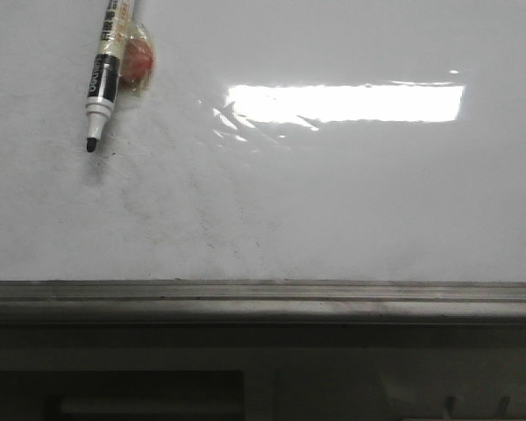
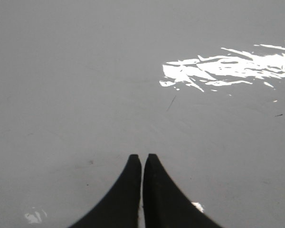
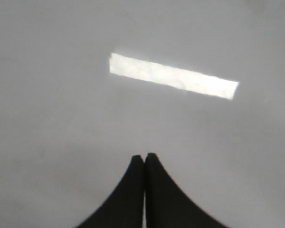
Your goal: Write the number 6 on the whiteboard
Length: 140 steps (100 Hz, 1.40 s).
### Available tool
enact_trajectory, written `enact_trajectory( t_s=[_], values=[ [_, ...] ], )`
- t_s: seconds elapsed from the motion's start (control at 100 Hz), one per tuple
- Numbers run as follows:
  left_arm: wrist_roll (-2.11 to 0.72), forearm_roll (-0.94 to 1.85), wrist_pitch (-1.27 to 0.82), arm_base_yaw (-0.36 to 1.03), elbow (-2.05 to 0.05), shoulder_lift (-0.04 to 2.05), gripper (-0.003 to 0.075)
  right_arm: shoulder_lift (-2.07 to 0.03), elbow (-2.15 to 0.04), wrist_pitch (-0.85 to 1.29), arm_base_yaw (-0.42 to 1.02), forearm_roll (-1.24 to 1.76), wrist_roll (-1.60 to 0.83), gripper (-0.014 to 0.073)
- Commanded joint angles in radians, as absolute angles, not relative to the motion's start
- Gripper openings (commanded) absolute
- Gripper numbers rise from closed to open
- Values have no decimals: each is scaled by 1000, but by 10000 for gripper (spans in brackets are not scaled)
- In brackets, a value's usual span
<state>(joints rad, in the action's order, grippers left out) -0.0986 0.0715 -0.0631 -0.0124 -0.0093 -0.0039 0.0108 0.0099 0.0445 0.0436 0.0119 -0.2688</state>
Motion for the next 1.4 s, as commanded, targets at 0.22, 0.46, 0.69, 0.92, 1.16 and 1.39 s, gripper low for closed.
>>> enact_trajectory(
  t_s=[0.22,0.46,0.69,0.92,1.16,1.39],
  values=[
    [-87,78,12,-10,41,-36,-20,27,32,-32,36,0,-269,-67],
    [-87,78,12,-10,41,-36,-20,27,32,-32,36,0,-269,-67],
    [-87,78,12,-10,41,-36,-20,27,32,-32,36,0,-269,-67],
    [-87,81,16,-10,39,-36,-20,27,32,-38,36,0,-269,-67],
    [-86,305,16,-10,39,-36,-20,27,32,-56,36,199,-269,-67],
    [-86,623,41,-10,39,-36,-20,27,32,-95,36,525,-269,-67]
  ],
)
